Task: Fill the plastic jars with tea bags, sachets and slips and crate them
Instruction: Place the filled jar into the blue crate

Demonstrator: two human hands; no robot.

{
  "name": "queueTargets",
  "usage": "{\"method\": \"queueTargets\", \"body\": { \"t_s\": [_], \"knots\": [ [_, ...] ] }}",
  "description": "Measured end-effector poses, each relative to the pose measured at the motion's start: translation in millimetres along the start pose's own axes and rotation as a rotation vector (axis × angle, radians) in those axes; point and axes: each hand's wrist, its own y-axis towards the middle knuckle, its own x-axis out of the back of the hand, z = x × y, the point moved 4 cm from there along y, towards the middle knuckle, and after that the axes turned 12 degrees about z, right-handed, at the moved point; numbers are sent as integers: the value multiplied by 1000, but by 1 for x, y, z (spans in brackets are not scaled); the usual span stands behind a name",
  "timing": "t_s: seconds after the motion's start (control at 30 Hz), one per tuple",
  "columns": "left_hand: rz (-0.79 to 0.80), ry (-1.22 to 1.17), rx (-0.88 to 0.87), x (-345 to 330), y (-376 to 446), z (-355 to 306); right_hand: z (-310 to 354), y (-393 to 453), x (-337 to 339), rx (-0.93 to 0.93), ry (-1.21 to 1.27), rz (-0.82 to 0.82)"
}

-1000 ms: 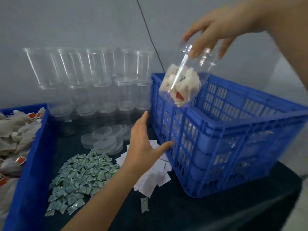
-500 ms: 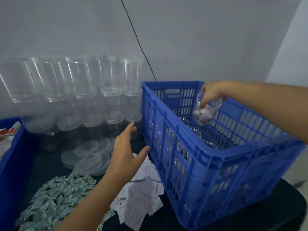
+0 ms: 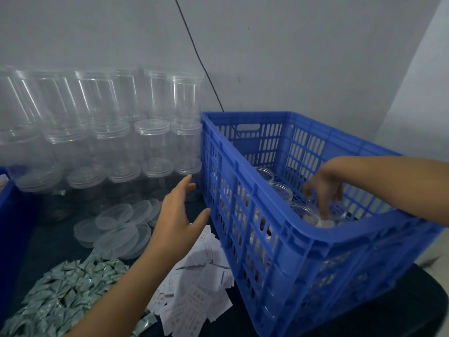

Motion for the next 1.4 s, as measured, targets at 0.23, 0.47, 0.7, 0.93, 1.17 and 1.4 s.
{"method": "queueTargets", "body": {
  "t_s": [0.23,0.47,0.7,0.93,1.17,1.4],
  "knots": [
    [36,46,-45,-3,3,-7,3,-6,2,4,-81,58],
    [71,79,-73,-10,1,-17,-3,-22,13,144,160,-59],
    [78,107,-106,2,-10,-34,10,-93,55,218,150,-455],
    [30,154,-95,47,-38,-39,85,-209,82,486,218,-1012],
    [-103,289,-24,135,-88,-17,226,-242,97,733,126,-960],
    [-186,422,180,214,-135,41,301,-224,160,786,440,-1089]
  ]
}}
